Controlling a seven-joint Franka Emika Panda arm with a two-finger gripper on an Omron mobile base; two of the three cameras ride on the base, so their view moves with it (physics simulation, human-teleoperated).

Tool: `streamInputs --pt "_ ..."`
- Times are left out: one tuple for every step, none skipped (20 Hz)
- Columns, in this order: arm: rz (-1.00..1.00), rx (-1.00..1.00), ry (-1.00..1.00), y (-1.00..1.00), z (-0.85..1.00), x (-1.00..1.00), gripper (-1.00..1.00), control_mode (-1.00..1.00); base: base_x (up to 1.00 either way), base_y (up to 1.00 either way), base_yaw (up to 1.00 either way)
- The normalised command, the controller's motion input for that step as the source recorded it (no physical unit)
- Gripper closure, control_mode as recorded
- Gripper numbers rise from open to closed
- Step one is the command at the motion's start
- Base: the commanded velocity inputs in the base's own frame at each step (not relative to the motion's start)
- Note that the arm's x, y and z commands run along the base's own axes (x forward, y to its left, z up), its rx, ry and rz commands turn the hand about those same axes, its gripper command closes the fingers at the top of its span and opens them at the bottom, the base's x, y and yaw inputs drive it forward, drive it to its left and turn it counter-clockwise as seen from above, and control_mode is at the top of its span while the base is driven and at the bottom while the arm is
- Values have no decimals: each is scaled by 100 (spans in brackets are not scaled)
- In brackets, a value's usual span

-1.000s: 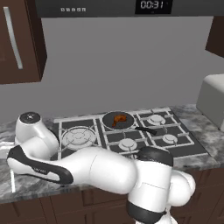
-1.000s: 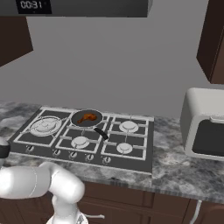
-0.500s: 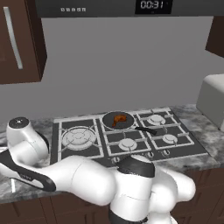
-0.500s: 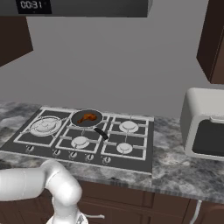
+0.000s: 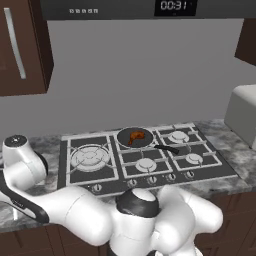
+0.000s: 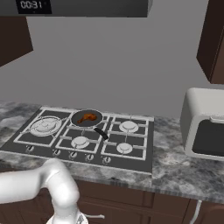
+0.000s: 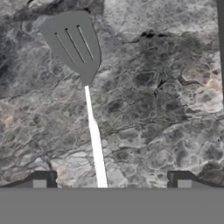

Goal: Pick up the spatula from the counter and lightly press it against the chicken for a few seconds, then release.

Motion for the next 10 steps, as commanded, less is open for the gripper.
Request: streamInputs --pt "5 -1 0 11 -29 21 -100 -100 0 0 0" --pt "5 -1 0 12 -26 20 -100 -100 0 0 0" --pt "5 0 0 16 -23 22 -100 -100 0 0 0" --pt "6 0 0 19 -23 21 -100 -100 0 0 0" --pt "6 0 0 20 -21 21 -100 -100 0 0 0" --pt "5 0 0 20 -22 21 -100 -100 0 0 0" --pt "3 0 2 19 -23 18 -100 -100 0 0 0" --pt "2 0 2 17 -24 18 -100 -100 0 0 0" --pt "2 0 2 19 -25 18 -100 -100 0 0 0" --pt "2 0 0 21 -25 14 -100 -100 0 0 0"
